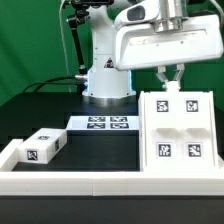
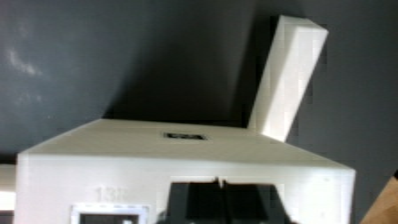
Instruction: Assemble cabinet
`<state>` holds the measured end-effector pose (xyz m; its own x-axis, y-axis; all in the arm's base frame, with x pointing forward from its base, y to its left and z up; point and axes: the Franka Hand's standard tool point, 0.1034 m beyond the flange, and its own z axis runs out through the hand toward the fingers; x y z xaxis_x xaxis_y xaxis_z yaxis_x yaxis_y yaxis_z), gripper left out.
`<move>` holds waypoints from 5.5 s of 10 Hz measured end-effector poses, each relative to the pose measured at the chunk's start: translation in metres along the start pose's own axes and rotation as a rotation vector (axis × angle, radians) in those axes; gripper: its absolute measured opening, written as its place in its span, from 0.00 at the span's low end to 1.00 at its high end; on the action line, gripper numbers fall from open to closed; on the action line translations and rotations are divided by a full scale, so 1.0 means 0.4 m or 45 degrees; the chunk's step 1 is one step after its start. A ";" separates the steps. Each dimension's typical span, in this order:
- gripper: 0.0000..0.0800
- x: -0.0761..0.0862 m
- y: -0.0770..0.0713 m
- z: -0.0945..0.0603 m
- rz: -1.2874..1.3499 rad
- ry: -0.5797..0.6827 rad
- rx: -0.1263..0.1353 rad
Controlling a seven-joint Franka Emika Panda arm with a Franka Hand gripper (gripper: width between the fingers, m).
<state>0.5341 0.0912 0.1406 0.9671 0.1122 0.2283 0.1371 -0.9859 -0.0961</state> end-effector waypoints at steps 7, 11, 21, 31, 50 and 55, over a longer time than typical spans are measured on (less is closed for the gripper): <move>0.18 0.027 -0.019 0.000 -0.002 -0.028 0.011; 0.52 0.027 -0.018 0.000 -0.002 -0.029 0.011; 1.00 -0.188 0.353 -0.008 -0.050 -0.139 -0.061; 1.00 -0.248 0.540 0.061 0.177 -0.255 -0.102; 0.76 -0.297 0.616 0.209 0.250 -0.326 -0.155; 0.70 -0.271 0.557 0.186 0.215 -0.305 -0.153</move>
Offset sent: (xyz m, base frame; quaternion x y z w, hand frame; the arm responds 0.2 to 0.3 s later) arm 0.0104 0.0064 -0.0008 -0.0169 -0.0129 -0.0071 0.9997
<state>0.4756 -0.1314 0.0224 0.9989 -0.0426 -0.0172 -0.0425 -0.9991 0.0052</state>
